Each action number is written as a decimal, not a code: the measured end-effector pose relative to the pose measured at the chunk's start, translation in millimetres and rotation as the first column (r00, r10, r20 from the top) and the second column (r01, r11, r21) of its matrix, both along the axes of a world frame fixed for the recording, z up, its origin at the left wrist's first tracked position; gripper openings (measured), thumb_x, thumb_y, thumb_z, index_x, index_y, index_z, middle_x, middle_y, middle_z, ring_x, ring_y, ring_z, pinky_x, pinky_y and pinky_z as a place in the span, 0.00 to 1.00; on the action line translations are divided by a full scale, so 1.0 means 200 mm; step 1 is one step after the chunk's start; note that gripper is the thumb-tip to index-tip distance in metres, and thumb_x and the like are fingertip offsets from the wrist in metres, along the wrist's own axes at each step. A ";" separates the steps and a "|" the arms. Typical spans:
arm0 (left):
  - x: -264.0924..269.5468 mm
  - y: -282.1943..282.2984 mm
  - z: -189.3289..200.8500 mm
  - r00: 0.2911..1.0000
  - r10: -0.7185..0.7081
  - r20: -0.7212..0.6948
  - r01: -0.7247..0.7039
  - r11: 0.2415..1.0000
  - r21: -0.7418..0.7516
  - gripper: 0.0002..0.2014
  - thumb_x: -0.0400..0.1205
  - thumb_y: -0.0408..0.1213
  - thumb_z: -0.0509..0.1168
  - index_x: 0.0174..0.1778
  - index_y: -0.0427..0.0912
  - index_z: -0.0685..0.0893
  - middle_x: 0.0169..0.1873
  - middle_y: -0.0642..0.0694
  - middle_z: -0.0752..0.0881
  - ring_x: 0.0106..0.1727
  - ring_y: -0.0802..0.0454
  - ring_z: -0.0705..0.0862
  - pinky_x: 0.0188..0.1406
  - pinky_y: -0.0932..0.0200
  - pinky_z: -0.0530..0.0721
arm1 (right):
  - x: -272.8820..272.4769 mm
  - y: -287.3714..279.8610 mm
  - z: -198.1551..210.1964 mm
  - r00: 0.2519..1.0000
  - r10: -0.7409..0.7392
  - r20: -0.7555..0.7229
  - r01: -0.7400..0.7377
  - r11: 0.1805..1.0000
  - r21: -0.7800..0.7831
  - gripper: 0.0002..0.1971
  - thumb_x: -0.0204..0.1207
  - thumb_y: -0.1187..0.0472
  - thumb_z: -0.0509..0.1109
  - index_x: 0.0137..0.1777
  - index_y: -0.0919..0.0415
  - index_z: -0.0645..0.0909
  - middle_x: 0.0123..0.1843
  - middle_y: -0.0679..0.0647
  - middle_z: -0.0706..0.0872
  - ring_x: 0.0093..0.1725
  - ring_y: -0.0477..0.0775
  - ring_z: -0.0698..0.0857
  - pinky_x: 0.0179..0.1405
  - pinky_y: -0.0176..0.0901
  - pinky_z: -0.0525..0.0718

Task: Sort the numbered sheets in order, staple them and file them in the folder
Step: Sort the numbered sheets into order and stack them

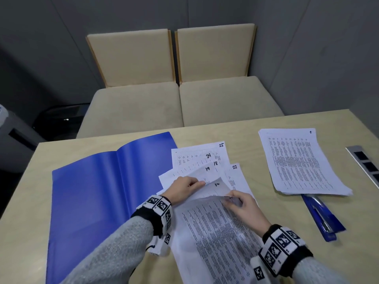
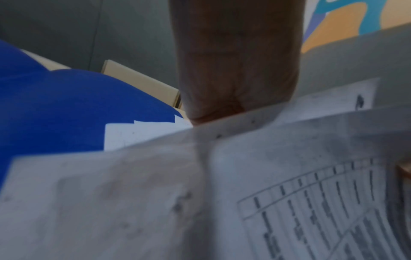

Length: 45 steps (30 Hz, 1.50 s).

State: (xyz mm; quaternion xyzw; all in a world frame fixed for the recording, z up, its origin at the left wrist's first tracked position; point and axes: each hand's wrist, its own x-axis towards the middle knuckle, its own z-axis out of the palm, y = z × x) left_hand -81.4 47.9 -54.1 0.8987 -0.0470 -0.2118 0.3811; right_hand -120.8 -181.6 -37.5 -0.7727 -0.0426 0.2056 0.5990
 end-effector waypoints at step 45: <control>0.16 0.31 0.57 0.889 0.216 0.405 -0.118 0.960 -0.253 0.12 0.84 0.30 0.62 0.36 0.49 0.79 0.30 0.60 0.81 0.36 0.65 0.78 0.41 0.64 0.76 | 0.05 -0.05 0.35 0.987 -0.025 0.159 0.010 0.996 0.093 0.17 0.73 0.46 0.72 0.60 0.49 0.81 0.60 0.46 0.82 0.66 0.49 0.79 0.73 0.56 0.73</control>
